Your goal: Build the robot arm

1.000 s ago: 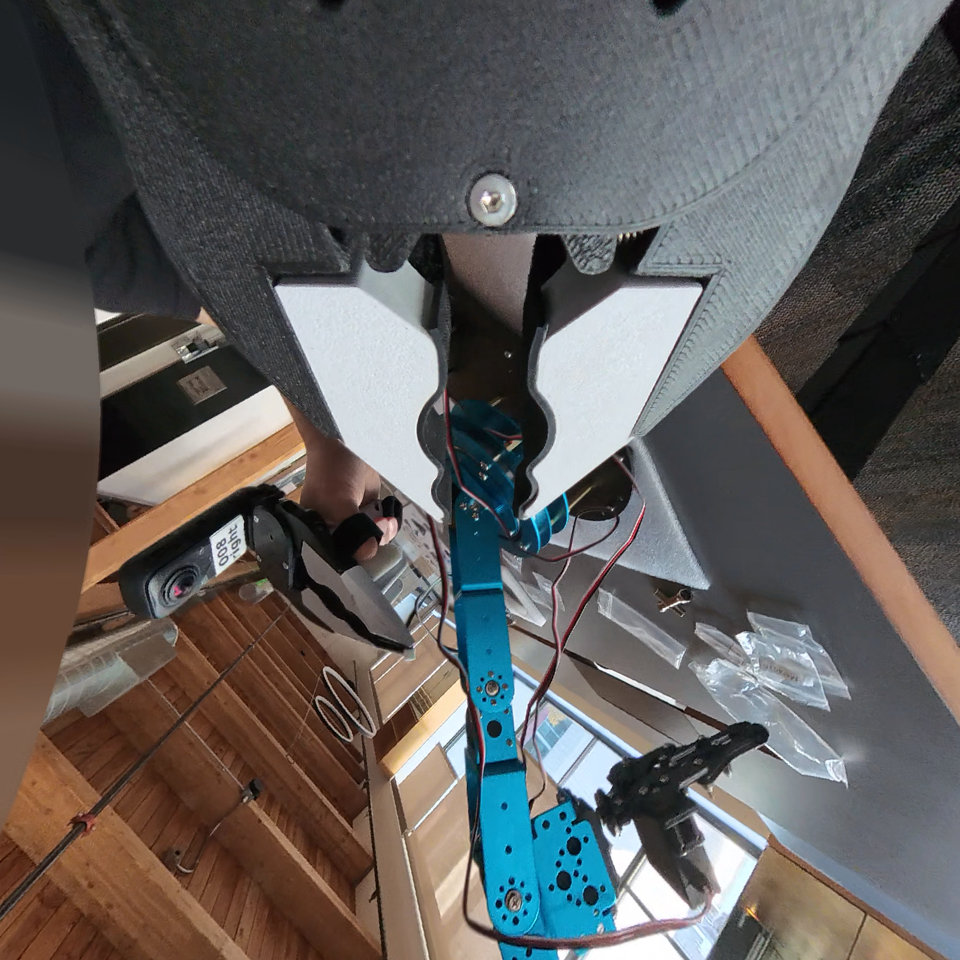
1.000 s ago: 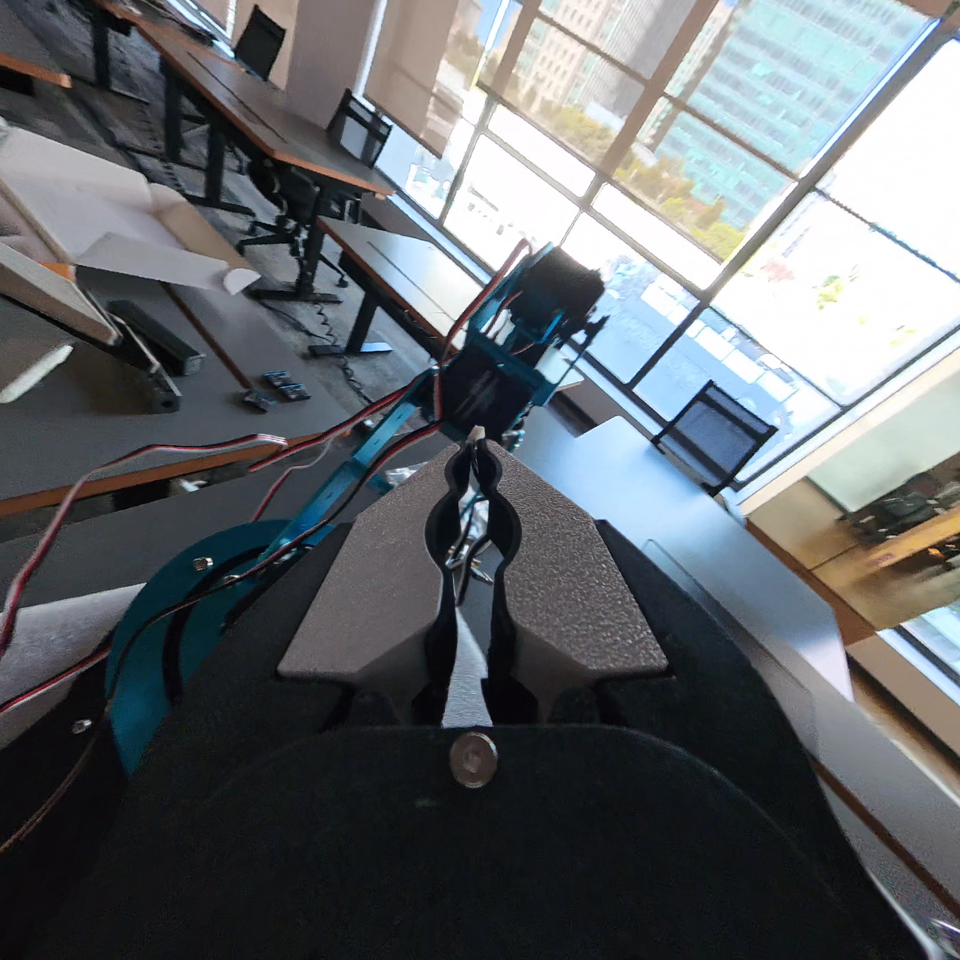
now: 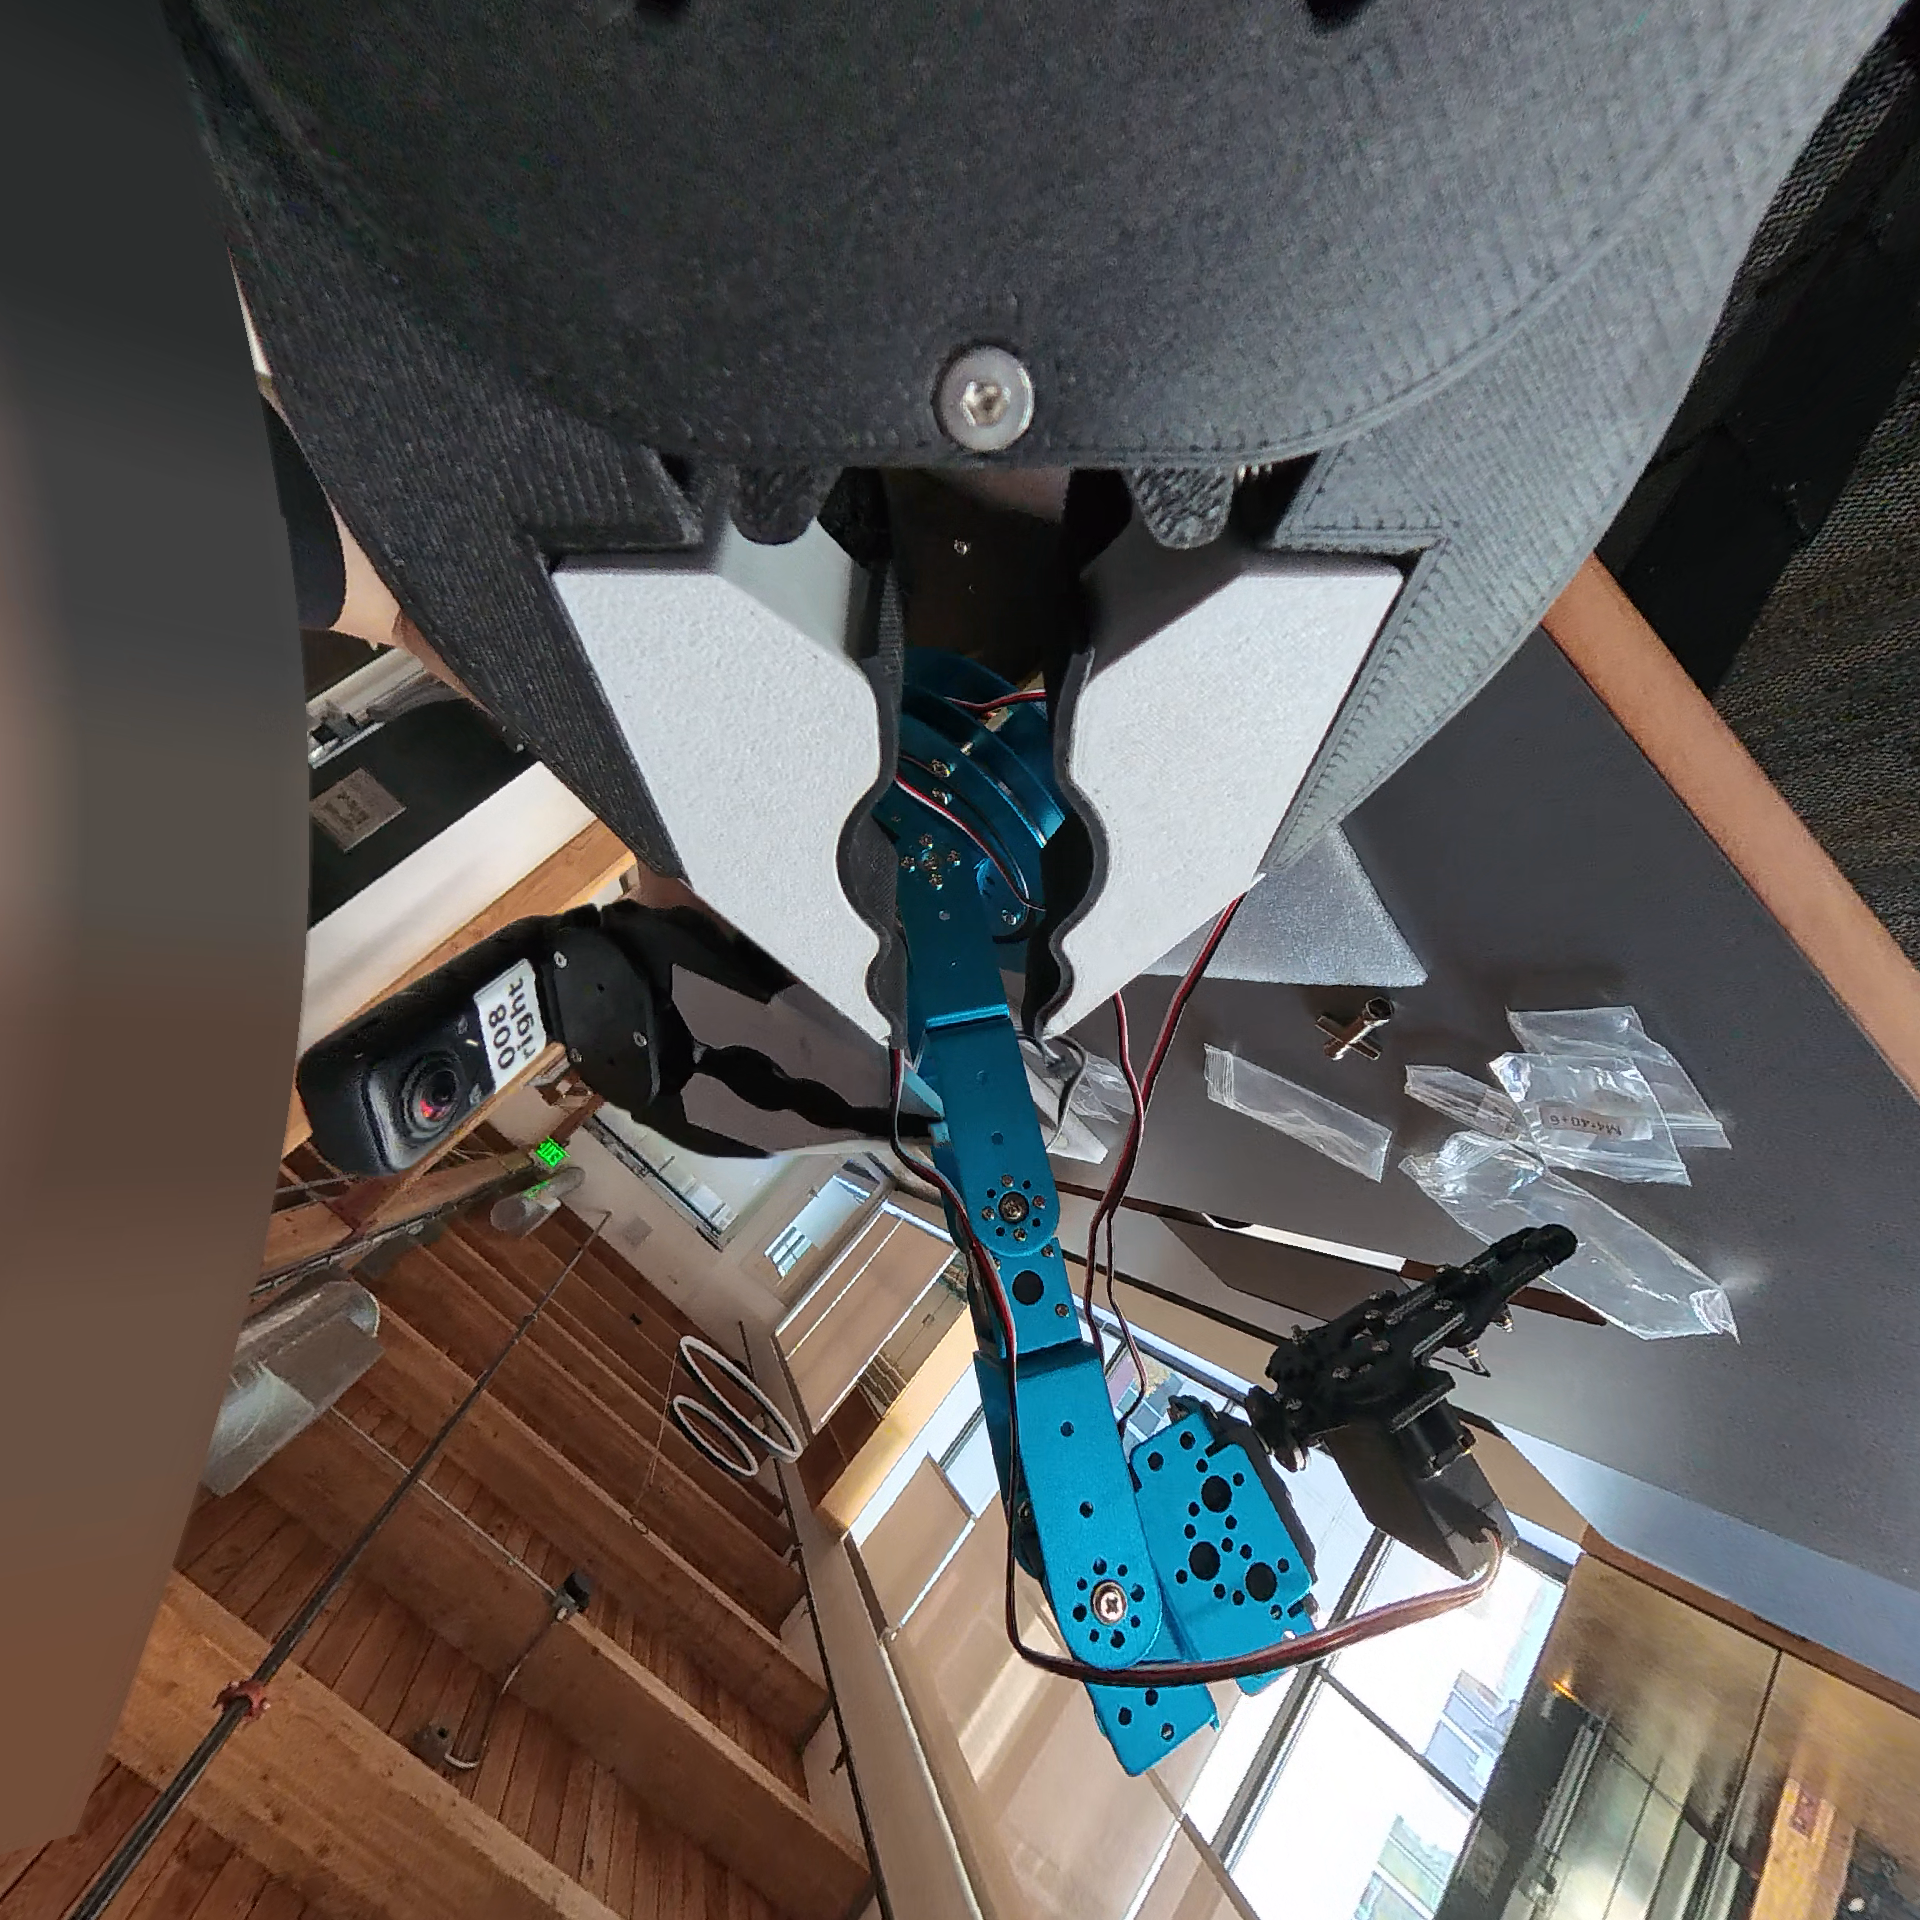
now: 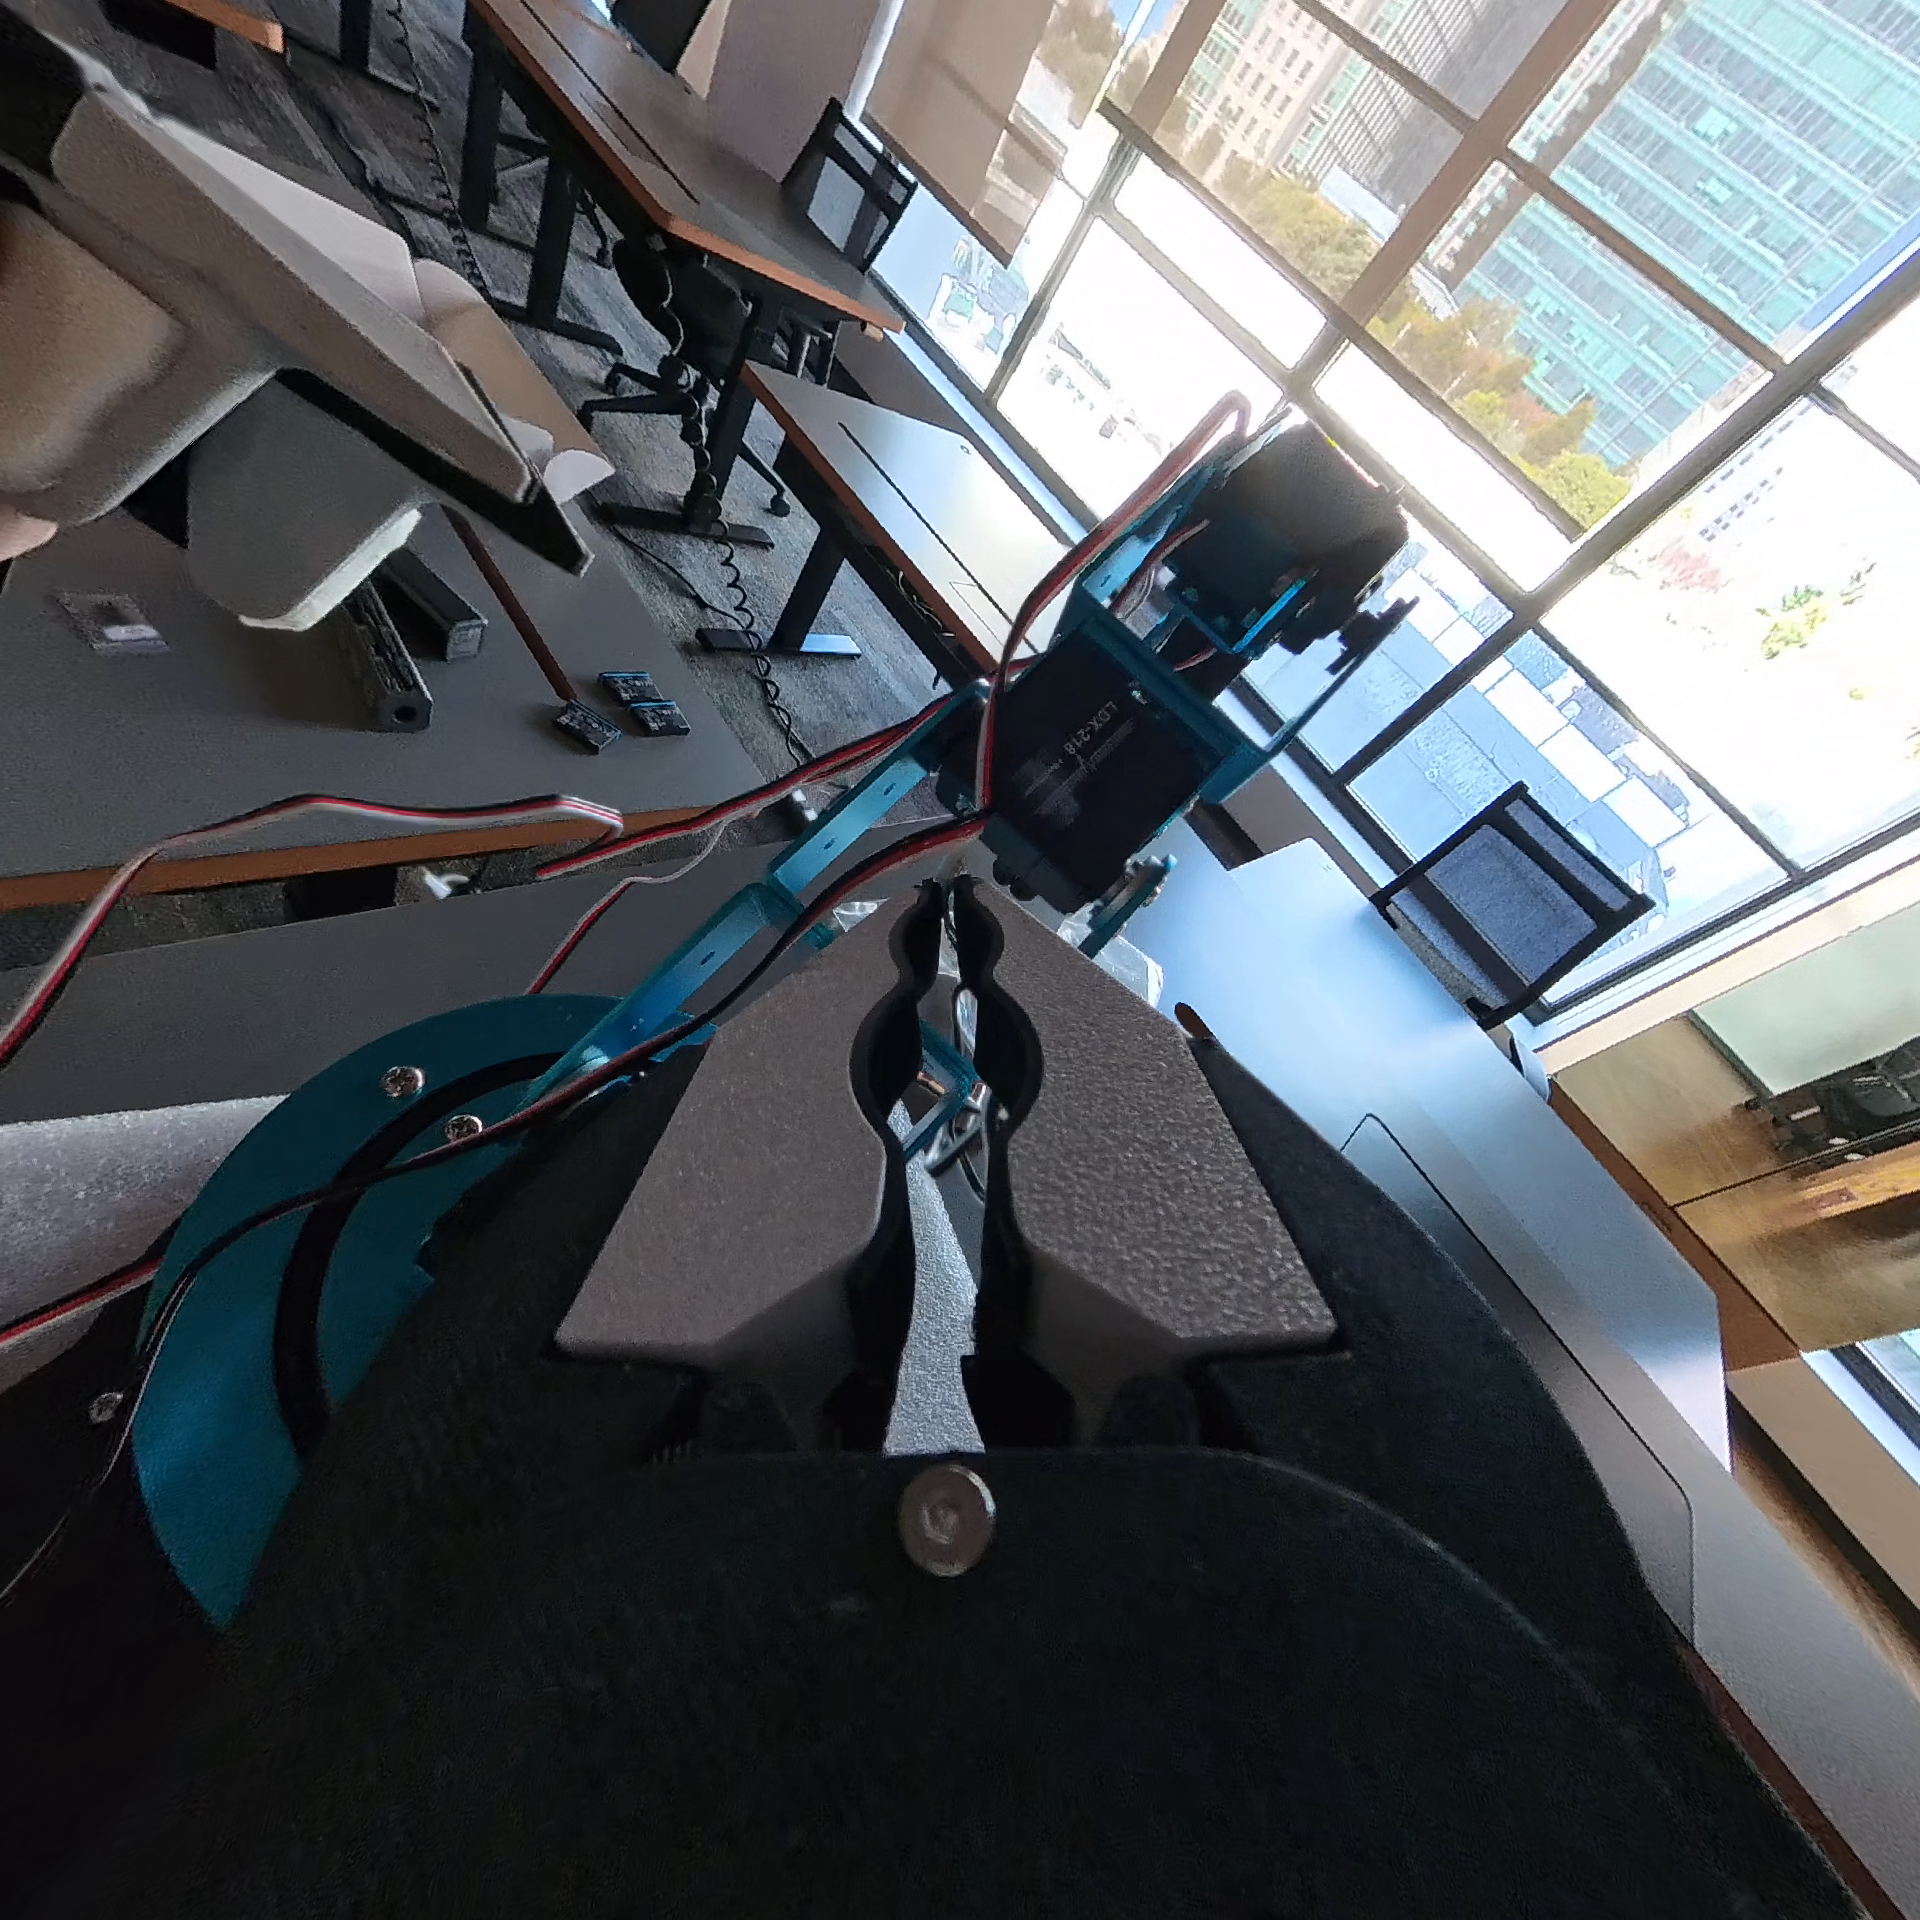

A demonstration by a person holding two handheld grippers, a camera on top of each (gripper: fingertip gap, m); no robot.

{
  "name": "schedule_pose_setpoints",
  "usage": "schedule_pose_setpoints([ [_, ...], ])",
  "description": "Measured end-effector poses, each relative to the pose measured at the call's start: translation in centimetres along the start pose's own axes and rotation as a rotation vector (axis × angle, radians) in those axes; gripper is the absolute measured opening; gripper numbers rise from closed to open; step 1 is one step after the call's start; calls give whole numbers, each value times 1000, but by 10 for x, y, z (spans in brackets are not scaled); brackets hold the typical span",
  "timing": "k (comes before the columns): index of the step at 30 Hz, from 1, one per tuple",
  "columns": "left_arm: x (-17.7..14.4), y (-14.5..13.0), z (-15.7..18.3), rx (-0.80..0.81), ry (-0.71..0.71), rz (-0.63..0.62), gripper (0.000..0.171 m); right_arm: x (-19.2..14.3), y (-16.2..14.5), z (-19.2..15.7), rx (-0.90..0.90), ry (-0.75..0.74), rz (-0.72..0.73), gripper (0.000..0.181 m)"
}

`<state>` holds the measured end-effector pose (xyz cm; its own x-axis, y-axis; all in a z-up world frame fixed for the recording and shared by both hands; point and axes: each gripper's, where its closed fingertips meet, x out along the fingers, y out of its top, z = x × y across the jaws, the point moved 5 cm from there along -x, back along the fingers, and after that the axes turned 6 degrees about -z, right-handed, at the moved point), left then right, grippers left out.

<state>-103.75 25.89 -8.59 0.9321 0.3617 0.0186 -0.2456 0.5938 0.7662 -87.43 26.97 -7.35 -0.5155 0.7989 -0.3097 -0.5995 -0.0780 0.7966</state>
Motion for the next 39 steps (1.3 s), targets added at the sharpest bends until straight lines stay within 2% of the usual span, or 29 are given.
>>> schedule_pose_setpoints([
  [7, -4, 5, -2, -5, -1, 20, 20, -10, -5, 1, 2, -8, 82, 0],
  [11, -3, 6, -6, -2, 4, 20, 20, -7, -11, 4, -7, -2, 50, 0],
  [15, -2, 6, -10, 10, -17, 30, 20, -3, -8, 7, 75, 42, 67, 0],
  [22, -11, -4, -15, 81, -45, 97, 22, 1, -5, 11, 117, 94, 69, 0],
  [31, -17, -12, -7, 121, -28, 126, 22, 3, 0, 5, 46, 83, 74, 0],
  [39, -17, -6, -5, 139, -24, 145, 23, 4, 0, 6, 34, 76, 80, 0],
])
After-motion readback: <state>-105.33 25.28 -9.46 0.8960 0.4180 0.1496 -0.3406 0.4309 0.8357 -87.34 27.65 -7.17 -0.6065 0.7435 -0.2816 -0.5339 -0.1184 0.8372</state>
